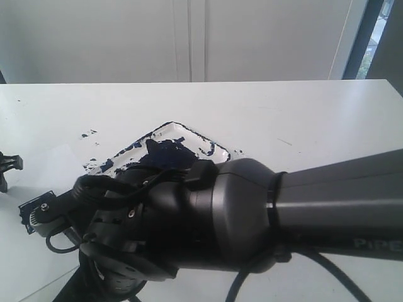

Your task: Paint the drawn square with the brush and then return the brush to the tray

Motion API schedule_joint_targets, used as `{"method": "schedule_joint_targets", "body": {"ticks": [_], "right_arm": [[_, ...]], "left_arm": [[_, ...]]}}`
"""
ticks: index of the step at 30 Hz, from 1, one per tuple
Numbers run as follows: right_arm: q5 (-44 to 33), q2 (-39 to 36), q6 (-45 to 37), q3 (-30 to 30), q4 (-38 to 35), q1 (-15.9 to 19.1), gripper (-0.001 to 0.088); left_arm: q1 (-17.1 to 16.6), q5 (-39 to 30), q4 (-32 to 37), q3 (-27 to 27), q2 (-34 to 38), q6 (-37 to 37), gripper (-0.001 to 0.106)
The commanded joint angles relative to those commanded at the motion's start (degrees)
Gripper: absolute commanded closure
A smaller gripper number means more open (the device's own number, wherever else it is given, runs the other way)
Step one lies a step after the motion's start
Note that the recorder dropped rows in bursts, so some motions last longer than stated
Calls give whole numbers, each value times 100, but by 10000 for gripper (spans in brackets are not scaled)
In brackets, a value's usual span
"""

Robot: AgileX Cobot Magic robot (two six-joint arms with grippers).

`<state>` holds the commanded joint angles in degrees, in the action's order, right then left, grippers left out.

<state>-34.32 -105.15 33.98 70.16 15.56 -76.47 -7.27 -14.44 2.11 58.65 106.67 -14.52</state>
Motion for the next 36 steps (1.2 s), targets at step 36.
{"method": "schedule_joint_targets", "body": {"ticks": [36], "right_arm": [[-153, -26, 68, 0, -56, -180, 868]], "left_arm": [[0, -22, 0, 0, 0, 0, 502]]}}
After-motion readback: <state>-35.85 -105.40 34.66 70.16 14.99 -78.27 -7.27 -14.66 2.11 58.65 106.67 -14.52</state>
